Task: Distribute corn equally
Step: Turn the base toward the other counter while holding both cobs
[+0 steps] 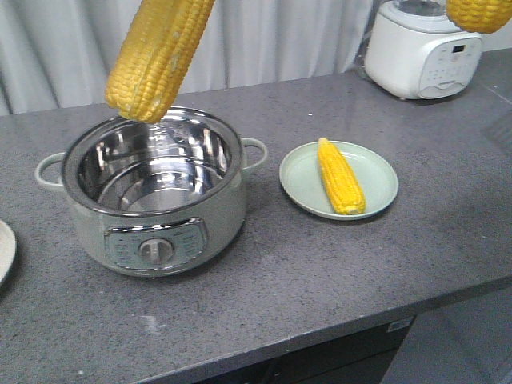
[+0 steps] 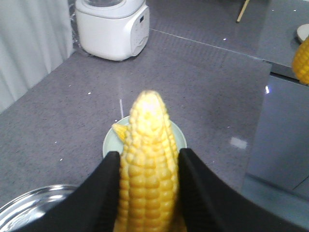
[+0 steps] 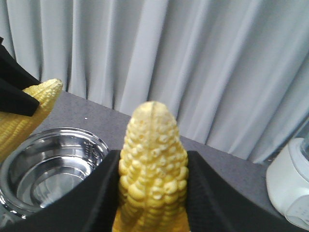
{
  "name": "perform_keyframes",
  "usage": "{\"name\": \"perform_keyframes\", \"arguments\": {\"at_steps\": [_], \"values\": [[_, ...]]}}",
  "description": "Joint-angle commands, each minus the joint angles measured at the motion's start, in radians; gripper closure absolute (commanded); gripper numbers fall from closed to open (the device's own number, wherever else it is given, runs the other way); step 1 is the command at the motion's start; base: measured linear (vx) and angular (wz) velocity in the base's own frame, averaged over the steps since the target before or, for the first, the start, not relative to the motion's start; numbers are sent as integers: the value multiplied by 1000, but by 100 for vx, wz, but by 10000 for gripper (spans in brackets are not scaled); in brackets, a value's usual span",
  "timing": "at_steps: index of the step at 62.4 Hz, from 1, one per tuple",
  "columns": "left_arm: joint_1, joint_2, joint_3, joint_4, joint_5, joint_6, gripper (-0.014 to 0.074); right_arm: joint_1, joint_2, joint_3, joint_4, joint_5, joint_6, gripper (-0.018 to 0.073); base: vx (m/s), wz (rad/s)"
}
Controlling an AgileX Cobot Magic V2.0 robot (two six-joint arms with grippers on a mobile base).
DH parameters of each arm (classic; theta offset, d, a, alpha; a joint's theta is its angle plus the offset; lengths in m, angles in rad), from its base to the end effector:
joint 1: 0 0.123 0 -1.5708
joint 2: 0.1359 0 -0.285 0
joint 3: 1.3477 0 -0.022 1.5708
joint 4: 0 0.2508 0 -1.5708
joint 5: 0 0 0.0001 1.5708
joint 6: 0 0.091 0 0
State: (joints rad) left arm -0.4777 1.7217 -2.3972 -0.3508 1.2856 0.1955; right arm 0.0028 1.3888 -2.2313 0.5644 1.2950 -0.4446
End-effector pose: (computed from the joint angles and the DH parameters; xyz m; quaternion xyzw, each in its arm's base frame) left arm 0.2720 -0.1746 0.5438 0.3205 0.7911 -0.2371 0.4639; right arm 0.1932 0.0474 0.5974 -0.2627 0.7516 0.1380 0.5890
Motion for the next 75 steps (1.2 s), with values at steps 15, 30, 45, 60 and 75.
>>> {"name": "perform_keyframes", "arguments": {"at_steps": [15,30,45,60,75], "values": [[-3,-44,-26,-23,-34,-11,603,-4,-22,-20,15,-6,-3,564,-1,-42],[-3,-44,-26,-23,-34,-11,603,-4,-22,-20,15,-6,-3,564,-1,-39],[-3,-44,-26,-23,-34,-11,603,-4,-22,-20,15,-6,-3,564,-1,-37],[-3,-44,-26,-23,-34,-11,603,-4,-22,-20,15,-6,-3,564,-1,-33],[-3,-44,-26,-23,-34,-11,603,-4,-22,-20,15,-6,-3,564,-1,-33]]}}
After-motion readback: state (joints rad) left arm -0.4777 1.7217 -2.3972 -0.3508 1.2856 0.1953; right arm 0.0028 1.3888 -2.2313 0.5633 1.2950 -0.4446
